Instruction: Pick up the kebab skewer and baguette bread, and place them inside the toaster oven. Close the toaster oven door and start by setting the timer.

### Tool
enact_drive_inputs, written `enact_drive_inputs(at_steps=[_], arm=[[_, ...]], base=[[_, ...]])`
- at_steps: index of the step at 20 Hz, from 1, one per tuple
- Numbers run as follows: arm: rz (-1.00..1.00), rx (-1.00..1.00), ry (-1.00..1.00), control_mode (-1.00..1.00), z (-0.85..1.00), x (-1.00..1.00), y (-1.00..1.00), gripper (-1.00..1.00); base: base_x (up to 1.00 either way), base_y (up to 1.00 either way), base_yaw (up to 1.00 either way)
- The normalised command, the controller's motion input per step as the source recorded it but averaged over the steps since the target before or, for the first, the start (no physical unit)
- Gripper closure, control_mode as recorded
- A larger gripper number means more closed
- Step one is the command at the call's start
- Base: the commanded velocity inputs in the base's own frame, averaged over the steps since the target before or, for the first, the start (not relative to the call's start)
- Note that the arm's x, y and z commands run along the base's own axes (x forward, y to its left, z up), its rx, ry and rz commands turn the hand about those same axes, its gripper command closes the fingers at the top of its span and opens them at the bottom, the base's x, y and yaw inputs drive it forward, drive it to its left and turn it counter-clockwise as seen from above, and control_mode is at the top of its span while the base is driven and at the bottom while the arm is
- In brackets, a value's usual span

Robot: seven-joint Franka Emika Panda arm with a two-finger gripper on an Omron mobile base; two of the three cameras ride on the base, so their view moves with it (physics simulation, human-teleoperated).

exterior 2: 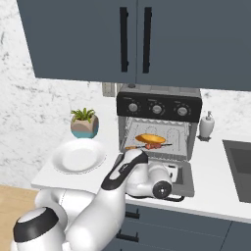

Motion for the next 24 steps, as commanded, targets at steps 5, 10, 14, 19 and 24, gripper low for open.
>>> enact_drive_inputs(at_steps=[5,10,14,19,24], arm=[[0.0,0.0,0.0,-1.0,0.11,0.0,0.0,-1.0],[0.0,0.0,0.0,-1.0,0.05,0.0,0.0,-1.0],[0.0,0.0,0.0,-1.0,0.01,0.0,0.0,-1.0],[0.0,0.0,0.0,-1.0,0.01,0.0,0.0,-1.0],[0.0,0.0,0.01,-1.0,0.0,-0.09,0.0,-1.0]], base=[[0.0,0.0,0.0],[0.0,0.0,0.0],[0.0,0.0,0.0],[0.0,0.0,0.0],[0.0,0.0,0.0]])
